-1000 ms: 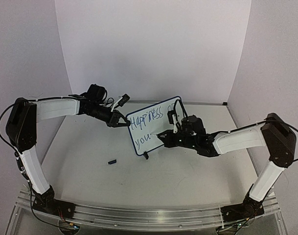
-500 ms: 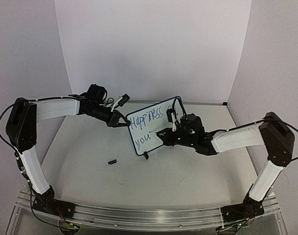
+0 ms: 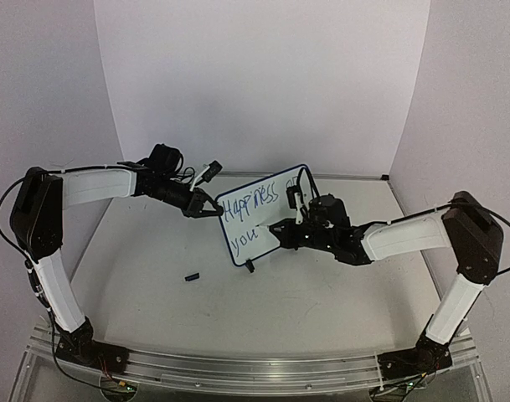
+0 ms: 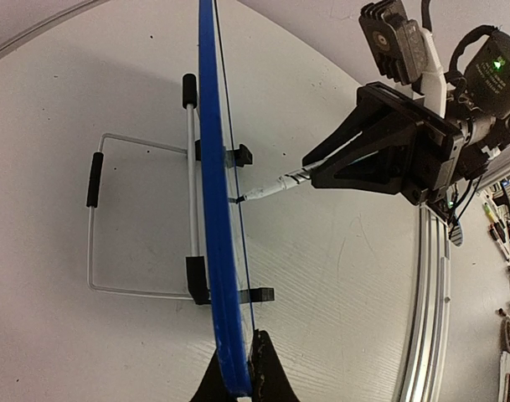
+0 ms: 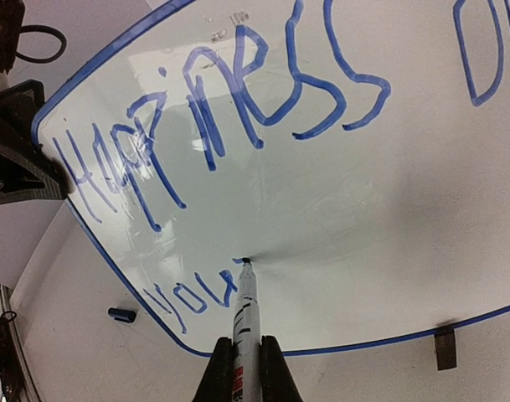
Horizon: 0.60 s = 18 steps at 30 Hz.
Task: Write a sentence on the whiteboard
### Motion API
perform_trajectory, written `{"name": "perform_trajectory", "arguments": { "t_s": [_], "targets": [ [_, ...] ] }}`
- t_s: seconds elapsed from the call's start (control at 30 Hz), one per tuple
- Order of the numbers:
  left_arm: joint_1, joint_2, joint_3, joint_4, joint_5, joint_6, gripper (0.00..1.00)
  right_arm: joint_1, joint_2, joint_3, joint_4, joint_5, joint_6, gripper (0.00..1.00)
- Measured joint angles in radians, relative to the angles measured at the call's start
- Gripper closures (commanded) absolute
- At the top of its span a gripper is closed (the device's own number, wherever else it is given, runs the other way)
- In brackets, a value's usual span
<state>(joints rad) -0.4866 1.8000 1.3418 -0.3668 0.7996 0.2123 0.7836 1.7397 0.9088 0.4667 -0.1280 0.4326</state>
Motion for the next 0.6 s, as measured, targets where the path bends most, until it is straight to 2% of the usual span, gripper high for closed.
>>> {"name": "perform_trajectory", "arguments": {
  "t_s": [0.6],
  "targets": [
    [0.000, 0.000, 0.000, 0.000, 0.000, 0.001, 1.00, -0.007, 0.000, -0.067, -0.001, -0.001, 0.033, 1.00]
  ]
}}
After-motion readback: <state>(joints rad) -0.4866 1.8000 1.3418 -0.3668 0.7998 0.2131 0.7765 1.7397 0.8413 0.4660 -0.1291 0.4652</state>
